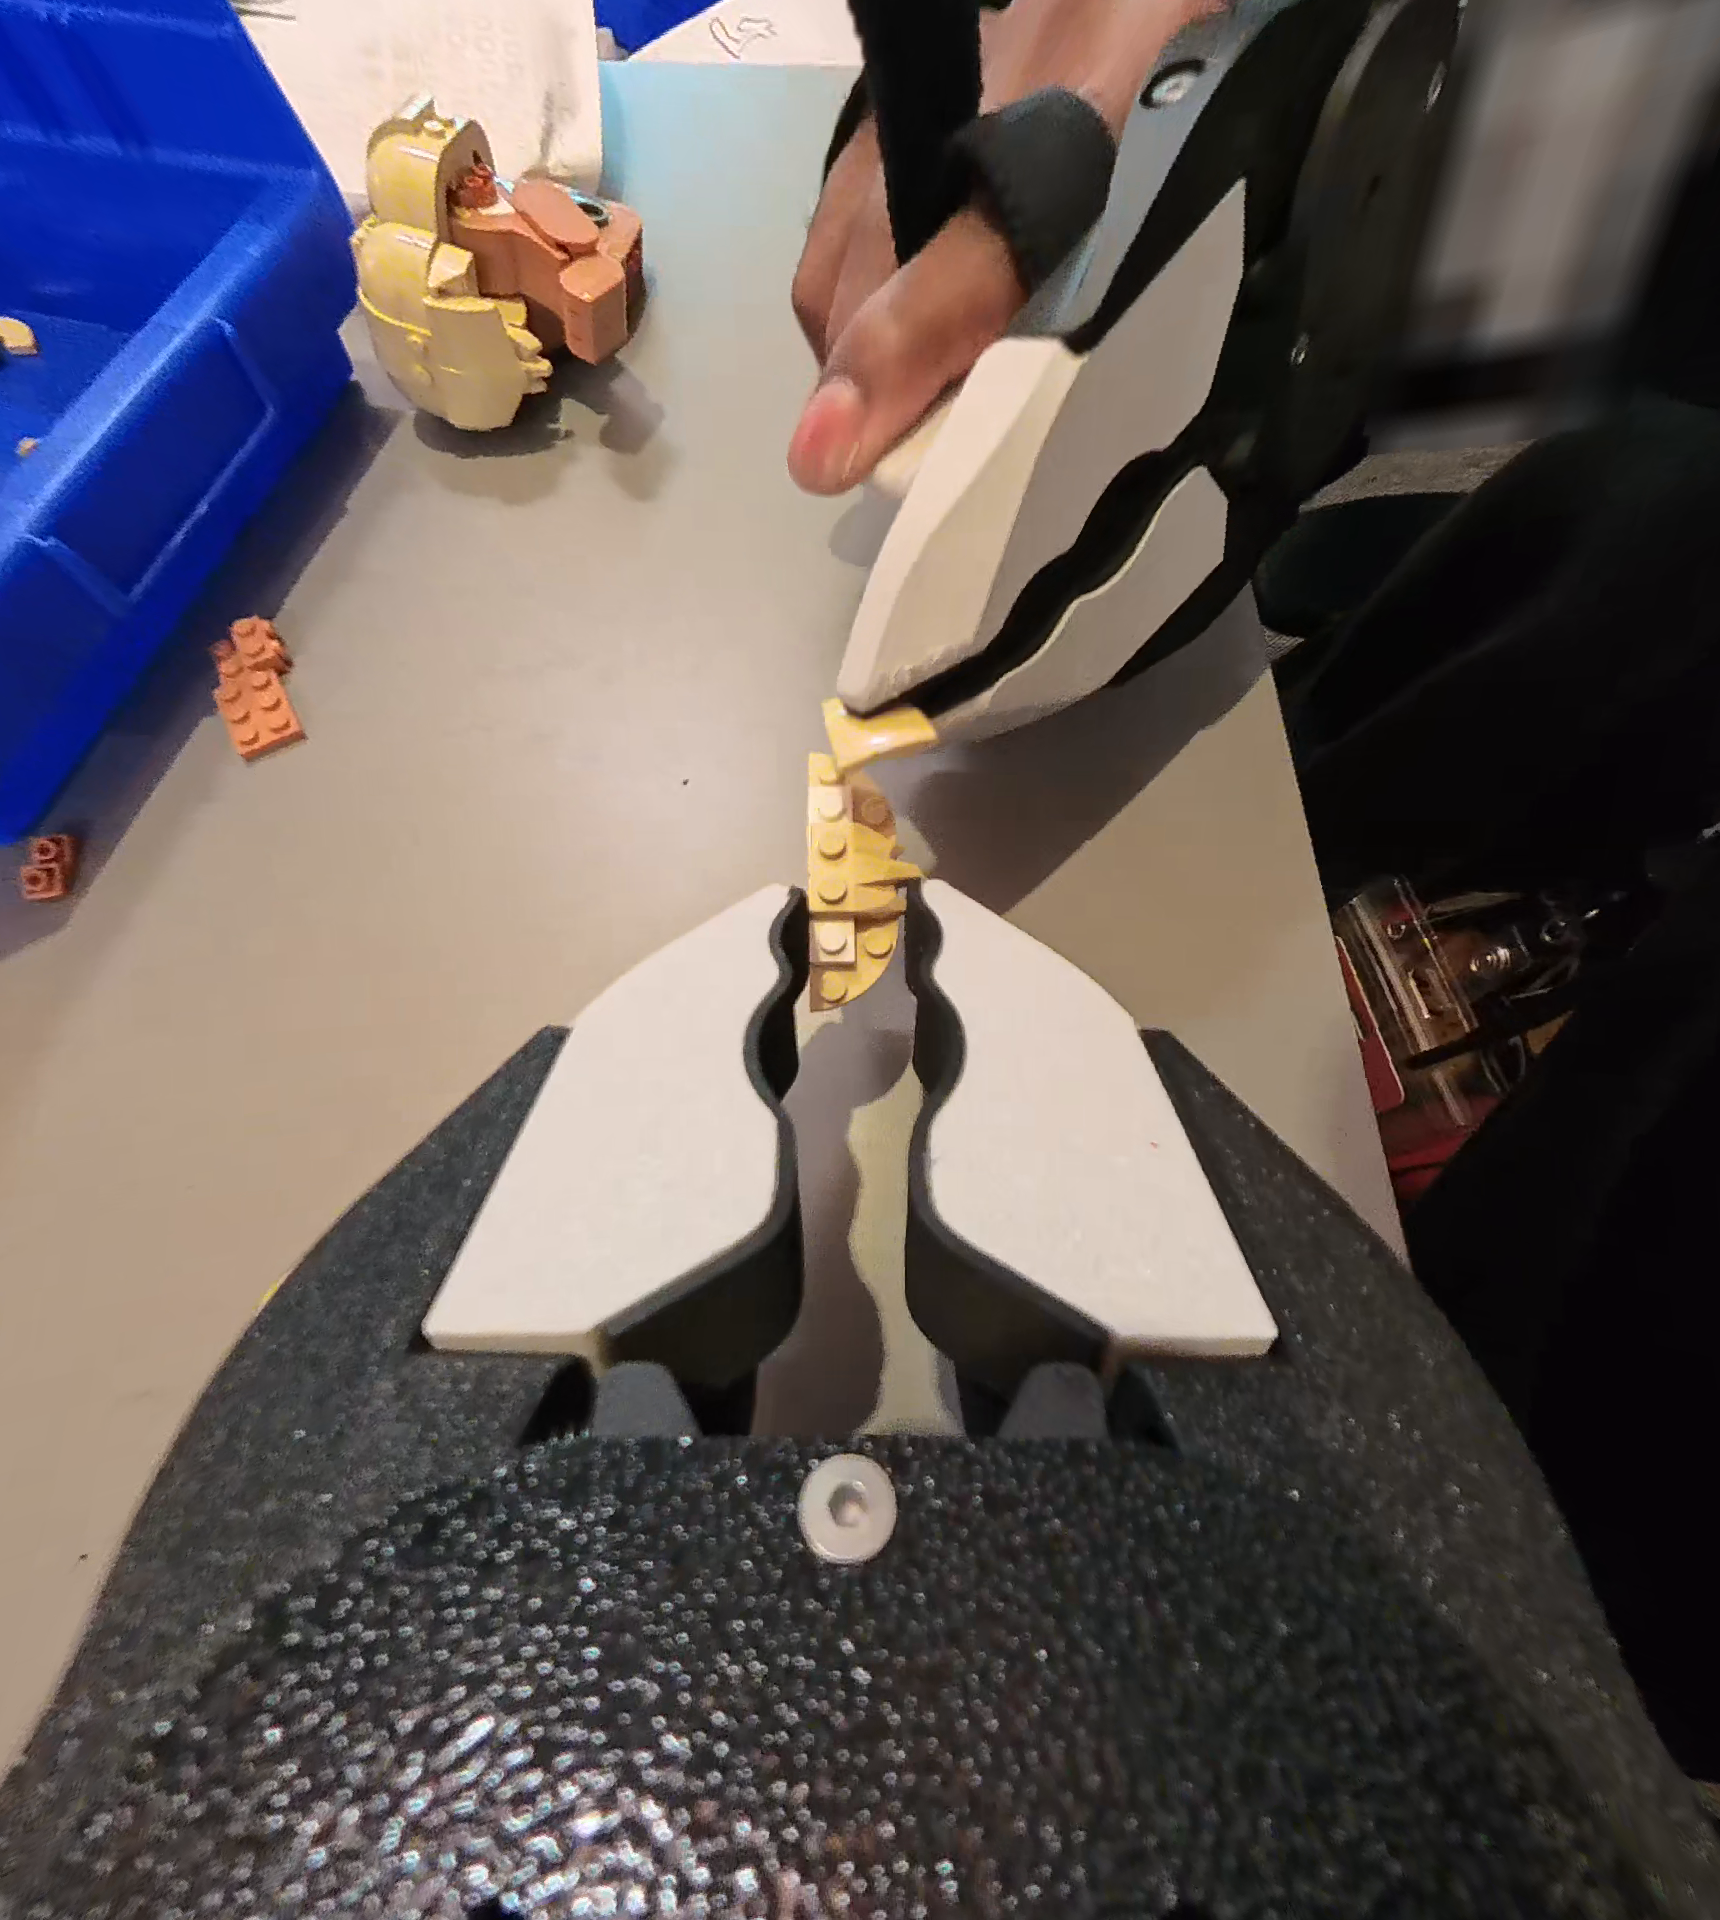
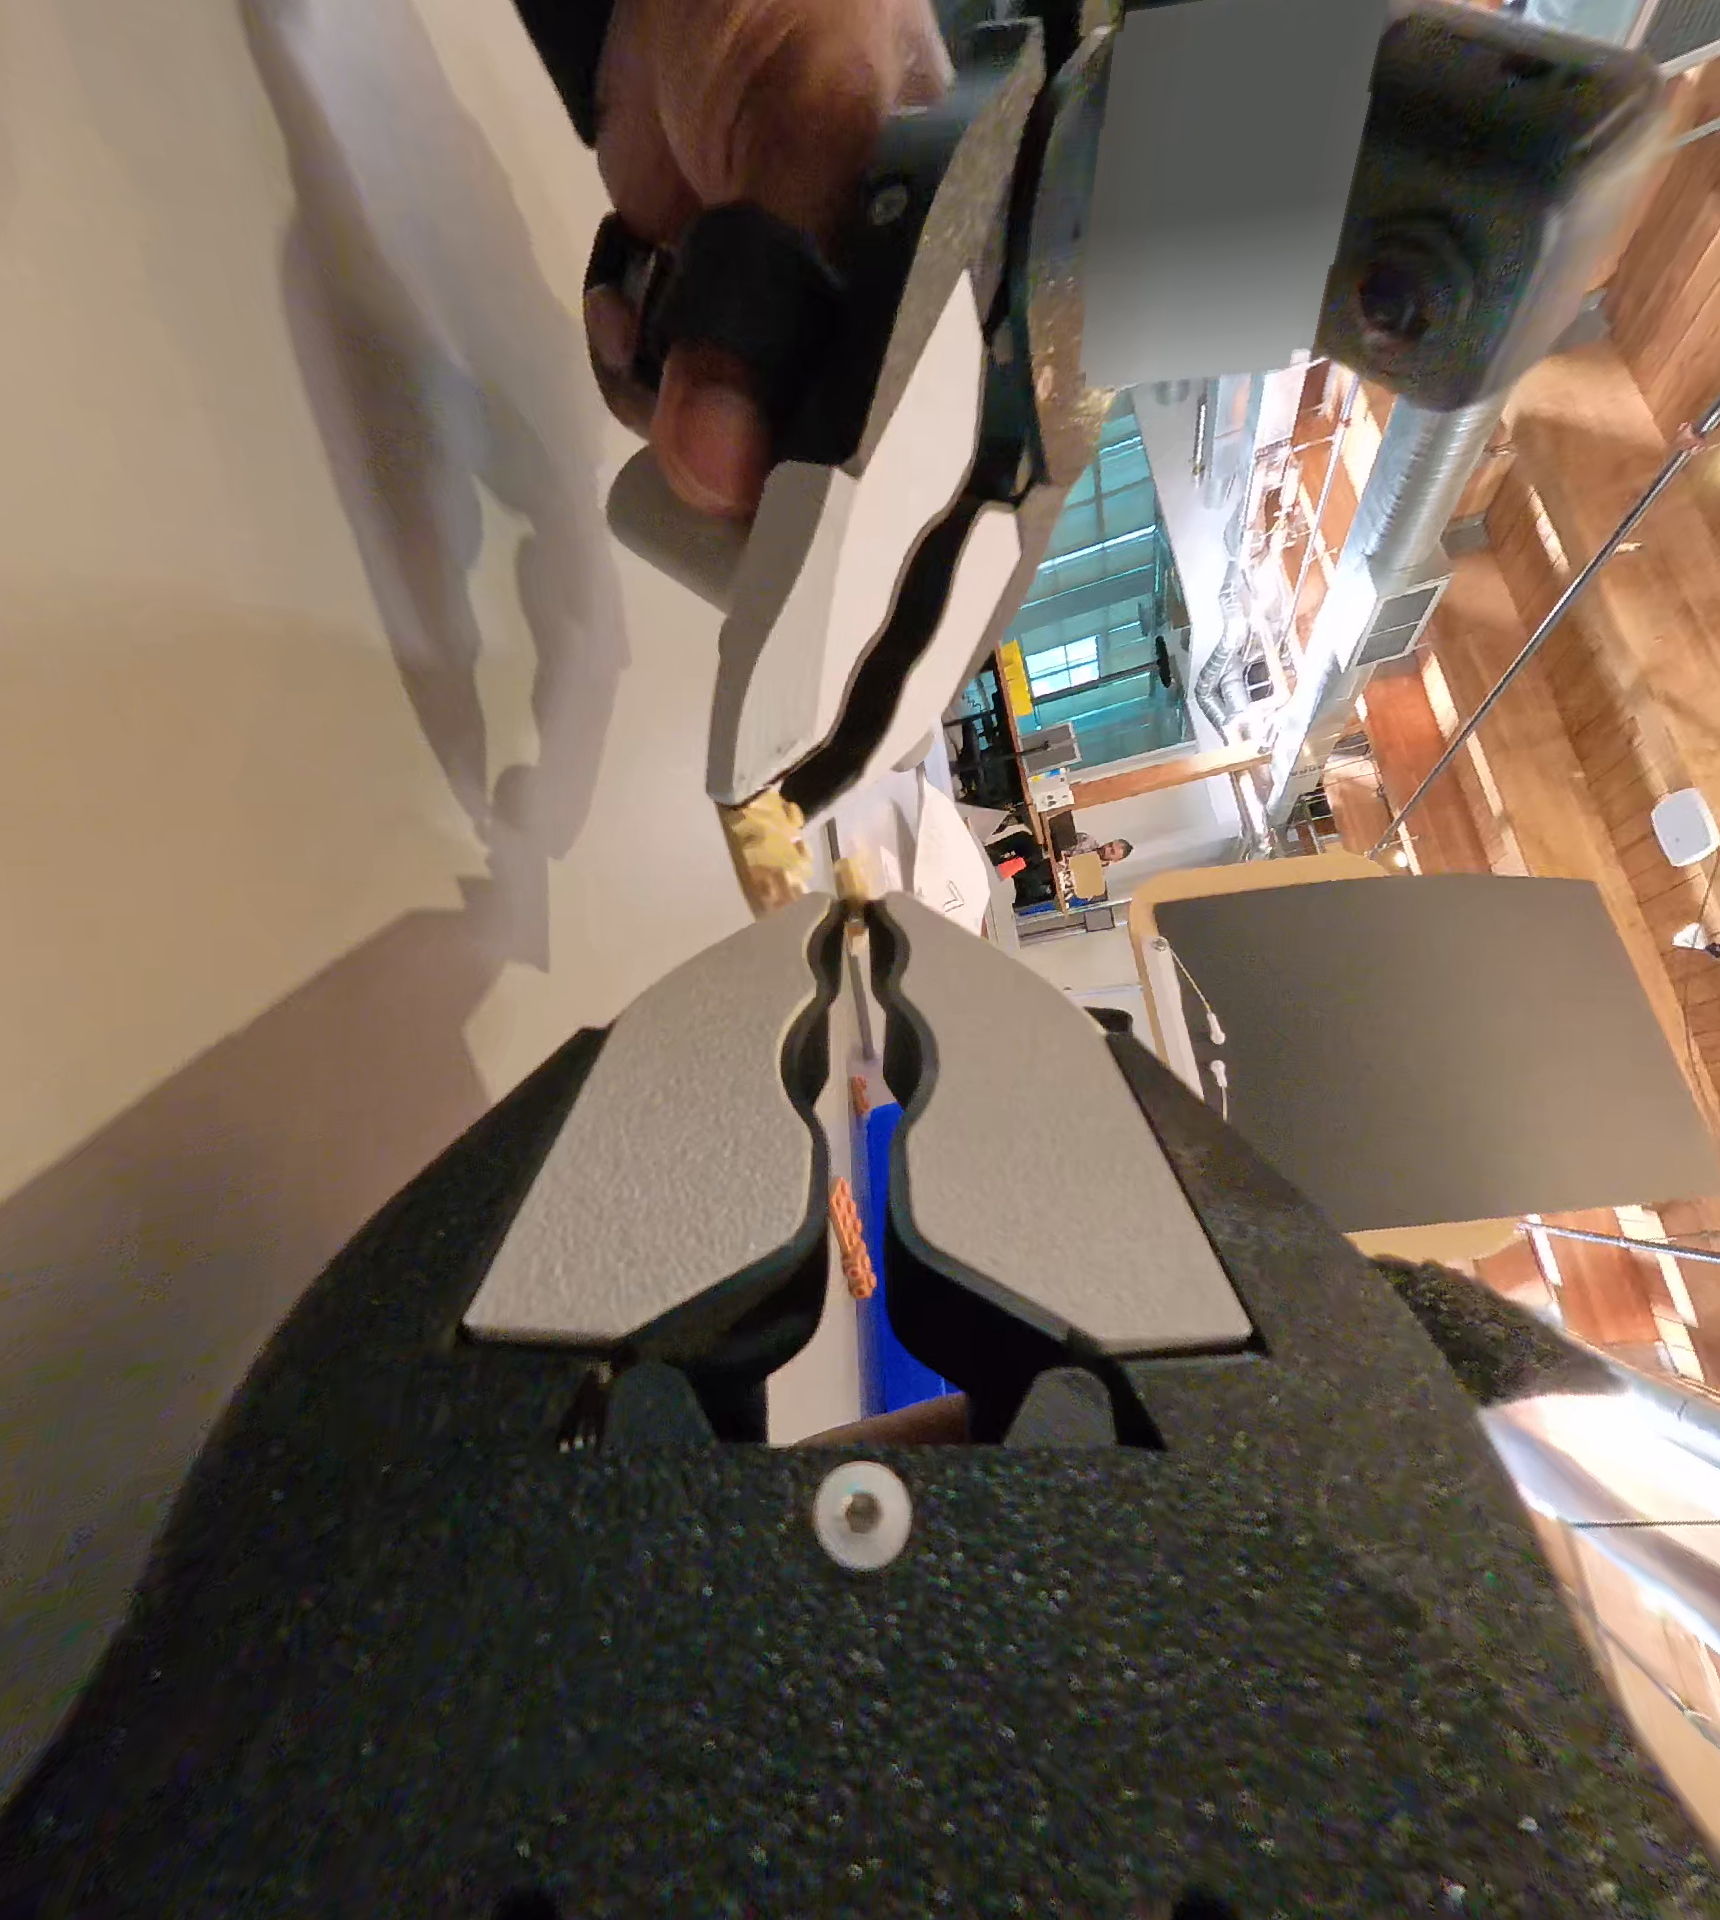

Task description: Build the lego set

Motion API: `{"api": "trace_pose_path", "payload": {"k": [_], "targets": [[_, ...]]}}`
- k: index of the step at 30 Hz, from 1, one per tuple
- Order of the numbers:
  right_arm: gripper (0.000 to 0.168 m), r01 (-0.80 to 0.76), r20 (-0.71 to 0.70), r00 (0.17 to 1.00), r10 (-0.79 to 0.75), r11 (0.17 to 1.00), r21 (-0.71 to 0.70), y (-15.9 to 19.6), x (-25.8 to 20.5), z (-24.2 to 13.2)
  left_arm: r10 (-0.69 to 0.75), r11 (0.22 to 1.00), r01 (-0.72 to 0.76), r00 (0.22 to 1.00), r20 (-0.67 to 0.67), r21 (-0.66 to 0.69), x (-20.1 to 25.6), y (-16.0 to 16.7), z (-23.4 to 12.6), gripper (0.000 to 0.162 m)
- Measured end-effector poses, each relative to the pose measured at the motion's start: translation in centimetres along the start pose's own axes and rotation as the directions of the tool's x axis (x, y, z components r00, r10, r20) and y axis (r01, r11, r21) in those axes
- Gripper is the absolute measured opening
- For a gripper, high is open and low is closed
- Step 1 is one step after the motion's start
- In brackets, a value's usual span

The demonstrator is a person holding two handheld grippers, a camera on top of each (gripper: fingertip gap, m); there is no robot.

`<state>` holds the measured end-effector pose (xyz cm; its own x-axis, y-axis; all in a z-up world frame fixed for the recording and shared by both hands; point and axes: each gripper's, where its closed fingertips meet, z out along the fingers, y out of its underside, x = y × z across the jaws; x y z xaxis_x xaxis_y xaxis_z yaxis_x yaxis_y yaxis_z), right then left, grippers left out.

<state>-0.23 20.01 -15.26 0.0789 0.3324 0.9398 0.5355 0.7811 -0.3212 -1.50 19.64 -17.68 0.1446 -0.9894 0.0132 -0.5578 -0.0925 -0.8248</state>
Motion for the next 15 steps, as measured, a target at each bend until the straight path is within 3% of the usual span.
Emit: {"api": "trace_pose_path", "payload": {"k": [15], "targets": [[0.005,0.178,0.171,0.972,-0.16,0.979,-0.096,0.3,-1.5,0.1,0.022,0.999,-0.022,1.0,0.016,0.026,0.5,0.0,0.1,0.017]]}}
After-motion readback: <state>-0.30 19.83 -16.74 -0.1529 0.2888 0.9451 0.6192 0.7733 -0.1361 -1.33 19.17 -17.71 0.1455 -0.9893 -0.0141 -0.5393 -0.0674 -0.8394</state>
